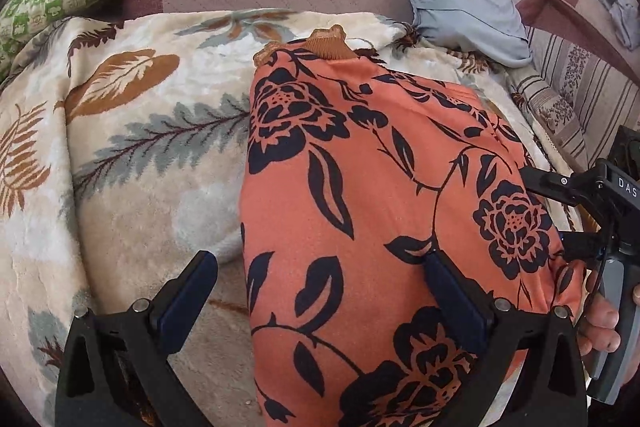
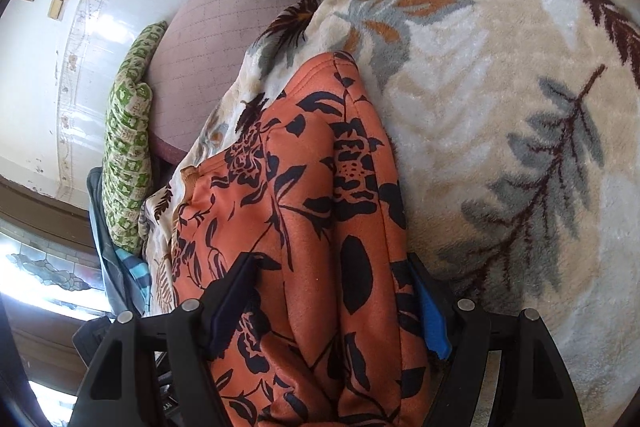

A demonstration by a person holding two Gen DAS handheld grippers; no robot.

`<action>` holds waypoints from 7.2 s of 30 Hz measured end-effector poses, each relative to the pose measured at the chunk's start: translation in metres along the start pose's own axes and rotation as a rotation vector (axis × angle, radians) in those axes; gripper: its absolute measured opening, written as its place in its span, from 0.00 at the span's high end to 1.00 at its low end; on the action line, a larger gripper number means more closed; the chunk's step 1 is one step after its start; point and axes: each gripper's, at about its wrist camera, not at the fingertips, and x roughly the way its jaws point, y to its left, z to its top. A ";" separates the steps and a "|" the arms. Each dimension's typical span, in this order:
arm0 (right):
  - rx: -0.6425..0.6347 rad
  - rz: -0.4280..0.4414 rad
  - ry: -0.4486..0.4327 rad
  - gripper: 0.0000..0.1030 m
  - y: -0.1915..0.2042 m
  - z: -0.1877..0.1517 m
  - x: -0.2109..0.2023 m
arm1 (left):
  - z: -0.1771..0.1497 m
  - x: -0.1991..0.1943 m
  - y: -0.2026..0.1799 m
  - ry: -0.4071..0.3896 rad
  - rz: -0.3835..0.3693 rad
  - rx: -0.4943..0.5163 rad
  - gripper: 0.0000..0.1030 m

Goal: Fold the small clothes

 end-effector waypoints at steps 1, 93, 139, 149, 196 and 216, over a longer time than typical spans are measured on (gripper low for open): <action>-0.002 0.003 -0.004 0.26 0.001 0.000 0.000 | 0.000 -0.001 -0.001 -0.003 0.006 0.004 0.00; -0.485 0.050 -0.172 0.55 0.165 -0.060 -0.004 | 0.013 -0.107 0.027 -0.212 0.094 0.000 0.38; -0.520 0.051 -0.123 0.46 0.204 -0.102 0.053 | -0.032 -0.129 0.179 -0.120 0.482 -0.186 0.23; -0.512 -0.053 0.193 0.58 0.188 -0.107 0.145 | -0.030 -0.097 0.167 -0.067 0.556 -0.061 0.16; -0.600 -0.090 0.249 0.42 0.141 -0.173 0.081 | -0.088 -0.117 0.170 -0.144 0.484 -0.125 0.00; -0.632 -0.110 0.202 0.41 0.143 -0.175 0.080 | -0.097 -0.117 0.181 -0.151 0.405 -0.228 0.00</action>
